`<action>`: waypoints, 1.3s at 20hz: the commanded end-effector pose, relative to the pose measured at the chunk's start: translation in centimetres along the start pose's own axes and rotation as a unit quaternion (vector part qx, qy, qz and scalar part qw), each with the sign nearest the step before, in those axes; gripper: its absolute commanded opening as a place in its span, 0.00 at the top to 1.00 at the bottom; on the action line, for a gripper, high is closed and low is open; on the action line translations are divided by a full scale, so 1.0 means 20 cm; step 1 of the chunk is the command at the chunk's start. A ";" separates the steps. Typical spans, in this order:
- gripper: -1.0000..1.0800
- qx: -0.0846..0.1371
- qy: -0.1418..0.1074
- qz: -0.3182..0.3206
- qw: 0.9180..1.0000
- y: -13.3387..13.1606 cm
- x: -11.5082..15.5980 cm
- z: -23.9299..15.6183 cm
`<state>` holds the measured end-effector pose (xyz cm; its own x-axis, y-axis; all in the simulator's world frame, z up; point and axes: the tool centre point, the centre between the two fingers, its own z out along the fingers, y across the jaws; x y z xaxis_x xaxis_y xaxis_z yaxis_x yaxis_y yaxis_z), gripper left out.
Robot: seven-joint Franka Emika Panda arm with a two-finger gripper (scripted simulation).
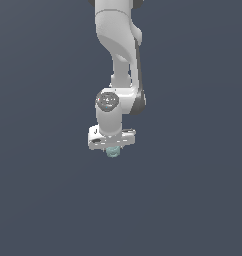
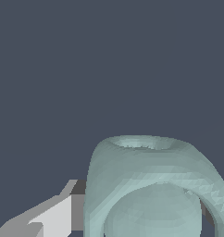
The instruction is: Pick up the object and move it to a goal position.
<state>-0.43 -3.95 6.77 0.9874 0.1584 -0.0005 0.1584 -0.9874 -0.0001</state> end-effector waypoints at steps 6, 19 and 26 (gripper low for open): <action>1.00 0.000 0.001 0.000 1.000 0.08 -0.08 -0.28; 1.00 0.001 0.001 0.000 1.000 0.29 -0.28 -1.02; 1.00 0.001 0.001 0.000 1.000 0.40 -0.37 -1.39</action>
<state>-6.05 -12.57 33.02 0.9875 0.1578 0.0021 0.1578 -0.9875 -0.0010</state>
